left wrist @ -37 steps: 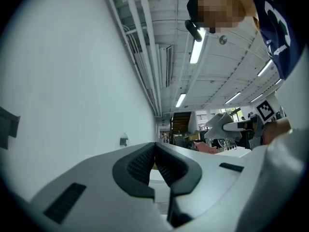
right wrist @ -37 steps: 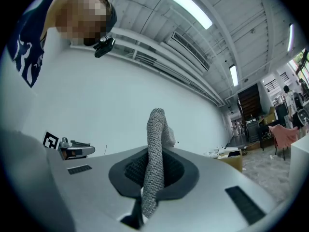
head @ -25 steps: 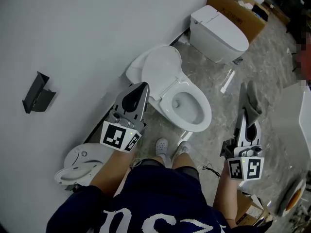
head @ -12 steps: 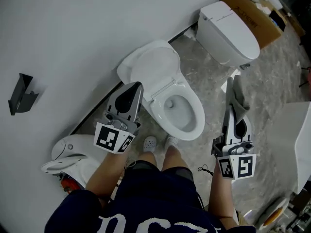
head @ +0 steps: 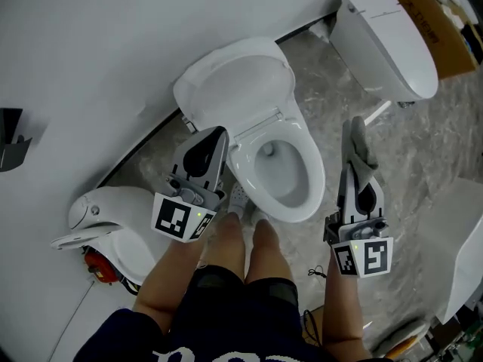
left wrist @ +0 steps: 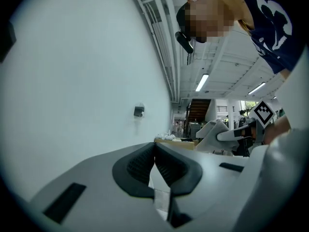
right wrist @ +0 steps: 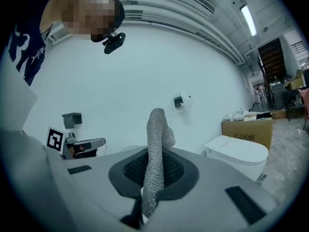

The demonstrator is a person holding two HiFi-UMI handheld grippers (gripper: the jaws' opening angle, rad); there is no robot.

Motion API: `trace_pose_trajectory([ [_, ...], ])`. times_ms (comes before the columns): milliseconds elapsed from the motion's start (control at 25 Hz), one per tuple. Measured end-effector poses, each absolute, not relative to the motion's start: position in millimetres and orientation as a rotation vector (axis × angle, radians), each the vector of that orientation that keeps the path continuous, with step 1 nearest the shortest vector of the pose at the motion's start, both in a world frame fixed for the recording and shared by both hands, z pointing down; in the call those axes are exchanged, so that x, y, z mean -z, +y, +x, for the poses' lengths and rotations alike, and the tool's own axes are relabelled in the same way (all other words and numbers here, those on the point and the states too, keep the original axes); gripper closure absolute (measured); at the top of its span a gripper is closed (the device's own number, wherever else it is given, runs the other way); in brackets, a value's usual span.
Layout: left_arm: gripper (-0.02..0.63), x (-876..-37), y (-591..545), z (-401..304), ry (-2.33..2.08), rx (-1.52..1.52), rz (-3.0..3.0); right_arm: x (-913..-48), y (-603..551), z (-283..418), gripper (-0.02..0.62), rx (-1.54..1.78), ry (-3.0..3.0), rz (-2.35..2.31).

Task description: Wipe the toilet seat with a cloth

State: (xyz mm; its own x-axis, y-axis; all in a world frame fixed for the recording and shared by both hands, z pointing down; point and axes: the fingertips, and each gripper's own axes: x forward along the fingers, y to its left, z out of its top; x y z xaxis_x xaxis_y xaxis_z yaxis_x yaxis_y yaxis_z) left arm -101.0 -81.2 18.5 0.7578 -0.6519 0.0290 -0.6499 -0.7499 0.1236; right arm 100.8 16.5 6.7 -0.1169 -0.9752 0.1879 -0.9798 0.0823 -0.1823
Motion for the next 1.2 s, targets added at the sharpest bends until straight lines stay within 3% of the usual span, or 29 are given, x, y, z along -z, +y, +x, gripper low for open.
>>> trace_pose_trajectory([
  [520, 0.586, -173, -95, -62, -0.979, -0.072, 2.81, -219, -24, 101, 0.567, -0.583, -2.161, 2.035],
  [1200, 0.586, -308, -89, -100, -0.985, -0.202, 2.728, -455, -25, 102, 0.566, -0.811, -1.887, 2.103],
])
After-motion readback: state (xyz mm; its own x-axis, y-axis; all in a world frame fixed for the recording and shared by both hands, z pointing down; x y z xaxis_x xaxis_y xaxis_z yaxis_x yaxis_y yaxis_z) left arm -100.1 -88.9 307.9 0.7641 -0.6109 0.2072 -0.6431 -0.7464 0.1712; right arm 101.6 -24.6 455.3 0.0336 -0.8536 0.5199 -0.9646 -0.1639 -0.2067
